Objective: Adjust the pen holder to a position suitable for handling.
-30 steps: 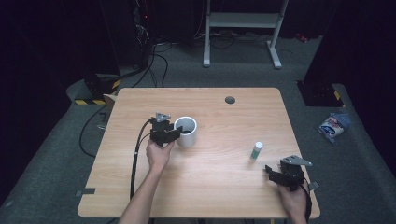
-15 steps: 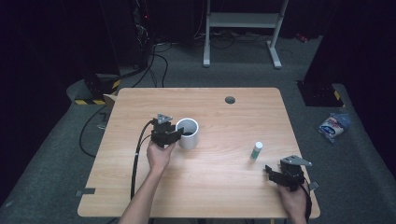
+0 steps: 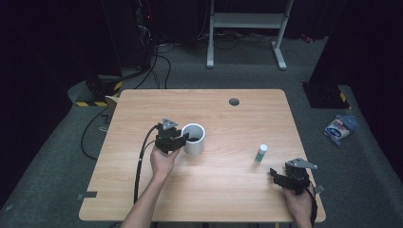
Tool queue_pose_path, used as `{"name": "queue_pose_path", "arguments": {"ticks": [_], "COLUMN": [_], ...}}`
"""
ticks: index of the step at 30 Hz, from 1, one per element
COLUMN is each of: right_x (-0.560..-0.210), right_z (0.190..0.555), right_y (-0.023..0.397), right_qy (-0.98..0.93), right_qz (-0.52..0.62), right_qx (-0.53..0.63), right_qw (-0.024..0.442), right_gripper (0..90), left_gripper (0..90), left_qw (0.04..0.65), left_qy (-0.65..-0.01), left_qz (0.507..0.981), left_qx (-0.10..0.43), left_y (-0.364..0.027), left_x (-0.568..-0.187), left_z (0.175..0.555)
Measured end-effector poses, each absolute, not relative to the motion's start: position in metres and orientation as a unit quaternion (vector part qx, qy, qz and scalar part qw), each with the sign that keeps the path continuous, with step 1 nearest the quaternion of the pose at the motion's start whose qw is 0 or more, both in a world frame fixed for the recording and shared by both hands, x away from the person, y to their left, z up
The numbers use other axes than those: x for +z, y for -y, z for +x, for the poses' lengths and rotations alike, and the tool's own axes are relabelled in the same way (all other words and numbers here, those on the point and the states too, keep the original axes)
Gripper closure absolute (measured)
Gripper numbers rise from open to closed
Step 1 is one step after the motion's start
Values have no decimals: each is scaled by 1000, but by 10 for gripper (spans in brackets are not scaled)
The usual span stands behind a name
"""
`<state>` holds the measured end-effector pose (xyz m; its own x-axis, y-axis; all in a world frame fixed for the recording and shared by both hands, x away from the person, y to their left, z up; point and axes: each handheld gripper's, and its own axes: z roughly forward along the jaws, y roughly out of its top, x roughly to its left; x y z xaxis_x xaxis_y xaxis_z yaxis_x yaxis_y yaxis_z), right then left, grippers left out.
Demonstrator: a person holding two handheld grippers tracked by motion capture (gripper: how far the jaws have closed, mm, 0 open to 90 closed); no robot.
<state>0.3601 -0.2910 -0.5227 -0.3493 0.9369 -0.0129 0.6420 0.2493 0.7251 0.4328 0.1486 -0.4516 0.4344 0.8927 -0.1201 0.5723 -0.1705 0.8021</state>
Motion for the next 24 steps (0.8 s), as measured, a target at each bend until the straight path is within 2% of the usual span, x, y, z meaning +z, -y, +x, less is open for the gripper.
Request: {"name": "queue_pose_path", "arguments": {"ticks": [24], "right_x": [-523], "right_z": [360], "right_y": [291], "right_qy": [-756], "right_qz": [523], "right_qx": [320], "right_qw": [229], "right_gripper": [313], "left_gripper": [641], "left_qw": [419], "left_qy": [-463], "left_qz": [761], "left_qx": [176], "left_y": [-139], "left_x": [-451], "left_z": [416]}}
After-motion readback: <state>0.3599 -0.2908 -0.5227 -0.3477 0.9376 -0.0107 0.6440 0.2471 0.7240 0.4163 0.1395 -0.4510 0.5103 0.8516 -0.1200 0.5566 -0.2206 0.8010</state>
